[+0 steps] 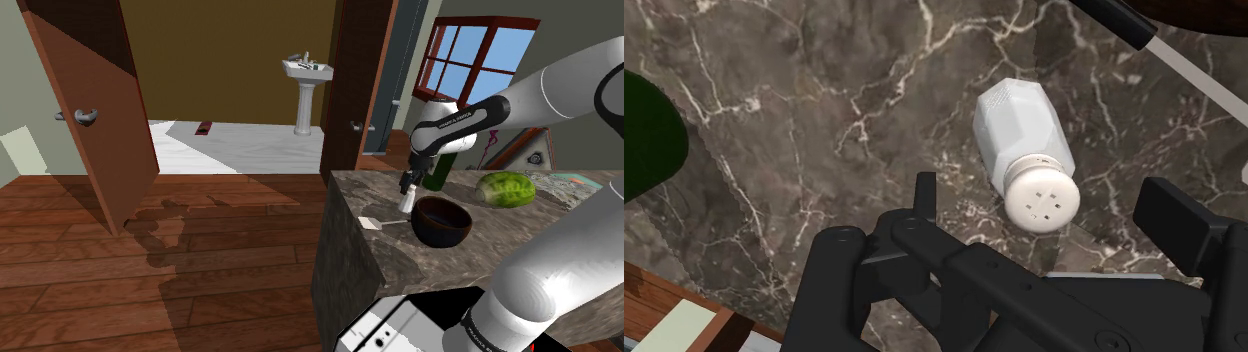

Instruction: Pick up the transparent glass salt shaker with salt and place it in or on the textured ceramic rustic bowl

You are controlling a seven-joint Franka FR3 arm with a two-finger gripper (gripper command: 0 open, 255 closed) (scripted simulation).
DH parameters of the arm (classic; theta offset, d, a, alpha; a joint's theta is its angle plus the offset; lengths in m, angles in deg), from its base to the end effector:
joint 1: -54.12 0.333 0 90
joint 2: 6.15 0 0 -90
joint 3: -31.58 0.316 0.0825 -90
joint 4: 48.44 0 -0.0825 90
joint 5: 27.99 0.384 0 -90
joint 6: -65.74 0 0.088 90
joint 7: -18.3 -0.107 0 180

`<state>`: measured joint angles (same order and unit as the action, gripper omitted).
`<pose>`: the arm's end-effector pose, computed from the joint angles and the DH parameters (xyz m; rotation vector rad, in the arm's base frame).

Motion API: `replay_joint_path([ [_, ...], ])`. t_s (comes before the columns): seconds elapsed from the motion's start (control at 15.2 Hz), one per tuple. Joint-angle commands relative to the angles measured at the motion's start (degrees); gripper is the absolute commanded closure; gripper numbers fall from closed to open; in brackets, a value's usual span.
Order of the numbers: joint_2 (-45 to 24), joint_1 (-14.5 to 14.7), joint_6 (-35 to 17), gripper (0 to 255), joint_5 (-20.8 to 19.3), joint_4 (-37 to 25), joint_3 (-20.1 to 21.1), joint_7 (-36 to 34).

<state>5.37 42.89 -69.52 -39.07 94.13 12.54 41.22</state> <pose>0.3944 -0.2321 0.3639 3.0442 0.0136 0.0401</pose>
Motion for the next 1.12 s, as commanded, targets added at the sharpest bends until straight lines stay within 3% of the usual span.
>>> replay_joint_path([
  [0.0, -0.01, 0.0, -0.03, 0, 0.0, 0.01, 0.0, -0.01],
  [0.13, -0.01, 0.0, -0.02, 0, 0.0, 0.01, 0.0, -0.01],
  [0.2, -0.01, 0.0, -0.02, 255, 0.0, 0.01, 0.0, -0.01],
  [0.79, -0.01, 0.0, -0.03, 255, 0.0, 0.01, 0.0, -0.01],
  [1.06, 2.0, -0.03, 3.43, 255, -0.18, -1.47, 0.35, -0.05],
])
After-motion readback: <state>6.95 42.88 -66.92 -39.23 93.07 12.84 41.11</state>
